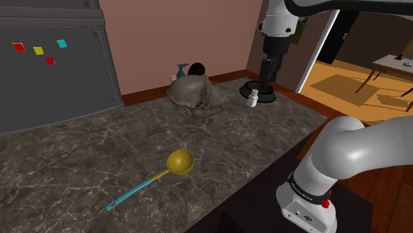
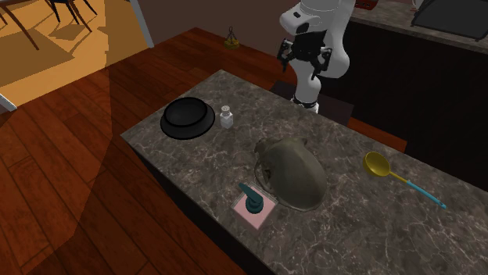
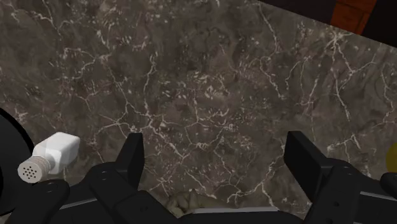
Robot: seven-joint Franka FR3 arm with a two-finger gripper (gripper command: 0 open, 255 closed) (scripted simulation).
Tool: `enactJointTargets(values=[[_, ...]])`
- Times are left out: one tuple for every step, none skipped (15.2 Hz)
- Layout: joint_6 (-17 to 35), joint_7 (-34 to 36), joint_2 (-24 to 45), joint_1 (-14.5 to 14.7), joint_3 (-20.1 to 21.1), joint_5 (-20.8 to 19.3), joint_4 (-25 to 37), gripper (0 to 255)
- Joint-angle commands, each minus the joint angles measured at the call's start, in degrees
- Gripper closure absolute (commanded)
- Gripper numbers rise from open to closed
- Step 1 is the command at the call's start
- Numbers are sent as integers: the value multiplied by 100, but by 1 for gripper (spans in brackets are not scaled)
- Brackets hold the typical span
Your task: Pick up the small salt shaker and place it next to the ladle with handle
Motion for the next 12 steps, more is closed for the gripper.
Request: enactJointTargets(values=[[0,0,0,0,0,0,0,0],[147,-43,123,-57,-105,-43,-14,0],[294,-87,251,-114,-209,-82,-22,0],[440,-130,386,-168,-314,-118,-22,0],[584,-174,526,-221,-418,-150,-16,0],[726,-217,672,-270,-522,-178,-4,0],[867,-263,823,-319,-626,-201,15,0],[1006,-309,979,-366,-728,-219,41,0],[1142,-357,1140,-411,-830,-232,73,0],[1276,-405,1305,-452,-932,-239,112,0],[1406,-456,1475,-491,-1035,-241,157,0],[1534,-508,1649,-528,-1136,-237,208,0]])
